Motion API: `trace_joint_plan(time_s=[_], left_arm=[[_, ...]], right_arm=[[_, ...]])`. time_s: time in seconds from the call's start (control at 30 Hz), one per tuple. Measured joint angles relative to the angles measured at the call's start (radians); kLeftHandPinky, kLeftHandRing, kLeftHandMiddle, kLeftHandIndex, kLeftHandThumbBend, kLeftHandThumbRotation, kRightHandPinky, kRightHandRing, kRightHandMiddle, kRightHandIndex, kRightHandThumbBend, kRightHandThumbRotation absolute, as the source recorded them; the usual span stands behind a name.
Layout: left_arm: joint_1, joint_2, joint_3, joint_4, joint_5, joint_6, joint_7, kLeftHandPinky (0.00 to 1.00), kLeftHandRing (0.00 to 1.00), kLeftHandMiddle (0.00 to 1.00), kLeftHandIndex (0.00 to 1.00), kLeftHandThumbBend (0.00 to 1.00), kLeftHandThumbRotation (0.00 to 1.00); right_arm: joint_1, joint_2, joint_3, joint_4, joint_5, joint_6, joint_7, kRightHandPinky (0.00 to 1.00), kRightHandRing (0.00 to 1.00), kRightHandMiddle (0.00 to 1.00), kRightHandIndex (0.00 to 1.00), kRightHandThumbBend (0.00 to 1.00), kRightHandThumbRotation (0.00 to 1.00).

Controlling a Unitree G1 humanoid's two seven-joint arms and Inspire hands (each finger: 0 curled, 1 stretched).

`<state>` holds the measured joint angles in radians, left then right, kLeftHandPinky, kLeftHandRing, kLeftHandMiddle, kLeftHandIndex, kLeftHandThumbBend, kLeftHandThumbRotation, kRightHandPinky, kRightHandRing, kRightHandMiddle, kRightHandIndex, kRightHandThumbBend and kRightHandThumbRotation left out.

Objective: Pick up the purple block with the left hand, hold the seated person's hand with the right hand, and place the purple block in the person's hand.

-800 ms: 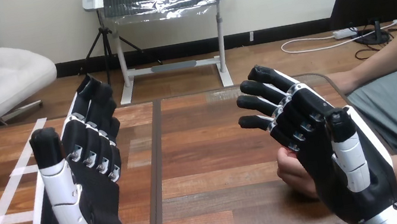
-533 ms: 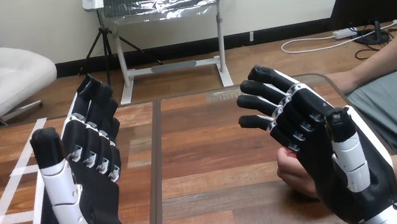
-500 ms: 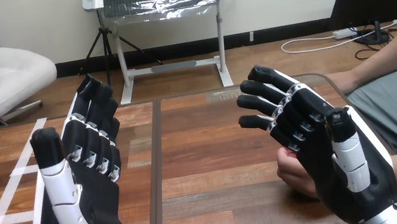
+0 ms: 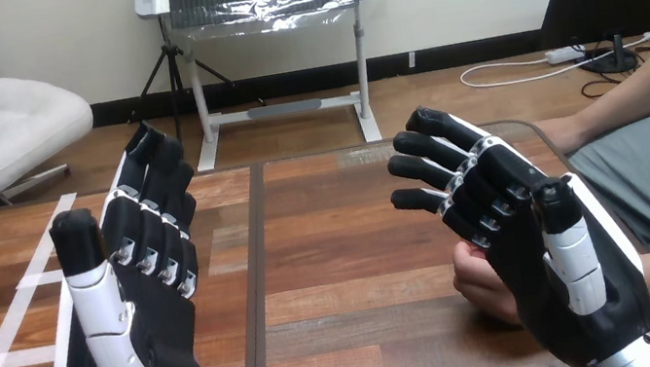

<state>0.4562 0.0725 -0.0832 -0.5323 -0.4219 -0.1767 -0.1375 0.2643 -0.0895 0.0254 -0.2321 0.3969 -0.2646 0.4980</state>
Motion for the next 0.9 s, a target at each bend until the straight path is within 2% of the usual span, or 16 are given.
trace_joint_plan(time_s=[0.6, 0.9], left_arm=[[0.000, 0.001, 0.003, 0.000, 0.009, -0.001, 0.000, 1.00, 0.96, 0.94, 0.92, 0.71, 0.96], [-0.001, 0.004, 0.021, 0.012, 0.092, -0.028, 0.001, 1.00, 0.94, 0.94, 0.93, 0.73, 0.97]], right_arm=[[0.000, 0.000, 0.000, 0.000, -0.001, 0.000, -0.001, 0.79, 0.85, 0.85, 0.86, 0.88, 0.82], [0.000, 0.001, 0.000, 0.000, -0.001, 0.000, -0.001, 0.78, 0.85, 0.85, 0.85, 0.88, 0.81]])
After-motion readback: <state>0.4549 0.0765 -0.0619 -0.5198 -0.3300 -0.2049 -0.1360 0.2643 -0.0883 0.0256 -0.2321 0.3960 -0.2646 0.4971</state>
